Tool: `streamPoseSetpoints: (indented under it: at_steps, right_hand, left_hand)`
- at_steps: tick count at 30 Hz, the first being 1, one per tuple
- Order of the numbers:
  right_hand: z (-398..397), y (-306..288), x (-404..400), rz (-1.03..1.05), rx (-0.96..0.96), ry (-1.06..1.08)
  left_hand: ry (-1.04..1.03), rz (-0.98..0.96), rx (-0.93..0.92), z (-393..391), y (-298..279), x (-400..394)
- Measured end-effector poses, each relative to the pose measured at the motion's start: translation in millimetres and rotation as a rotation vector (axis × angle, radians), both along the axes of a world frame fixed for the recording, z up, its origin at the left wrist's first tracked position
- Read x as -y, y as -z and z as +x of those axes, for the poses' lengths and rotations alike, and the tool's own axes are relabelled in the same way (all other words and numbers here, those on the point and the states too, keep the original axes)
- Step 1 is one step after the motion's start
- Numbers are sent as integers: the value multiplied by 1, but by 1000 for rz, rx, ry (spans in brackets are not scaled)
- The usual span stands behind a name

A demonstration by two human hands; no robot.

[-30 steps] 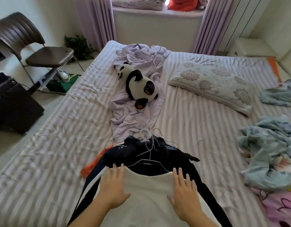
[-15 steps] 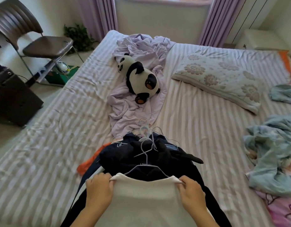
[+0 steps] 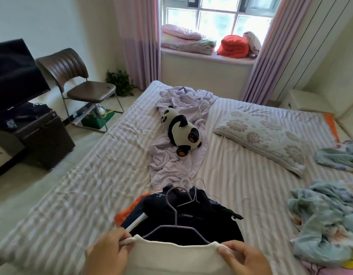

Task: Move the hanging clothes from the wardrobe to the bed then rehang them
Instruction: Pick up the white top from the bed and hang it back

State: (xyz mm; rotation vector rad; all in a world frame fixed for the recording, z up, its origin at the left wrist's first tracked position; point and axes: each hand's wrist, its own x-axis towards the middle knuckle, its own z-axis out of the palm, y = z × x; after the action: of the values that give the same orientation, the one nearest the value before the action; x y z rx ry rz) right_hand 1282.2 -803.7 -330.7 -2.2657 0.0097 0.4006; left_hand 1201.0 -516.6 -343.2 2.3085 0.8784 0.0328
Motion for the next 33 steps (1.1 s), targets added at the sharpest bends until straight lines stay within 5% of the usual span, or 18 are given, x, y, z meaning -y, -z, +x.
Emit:
streamPoseSetpoints:
  at_steps: [14,27,33]
  right_hand:
    - [-97,-134,13,246,351,-308]
    - [-264,-226,-12,576,656,-599]
    - [-386,-252,-47,678,713,-742]
  left_hand:
    - [-309,-26,374,-203,-190,77]
    - [-643,183,747,-432,-241,141]
    - [-837,321,683,-578,-250,146]
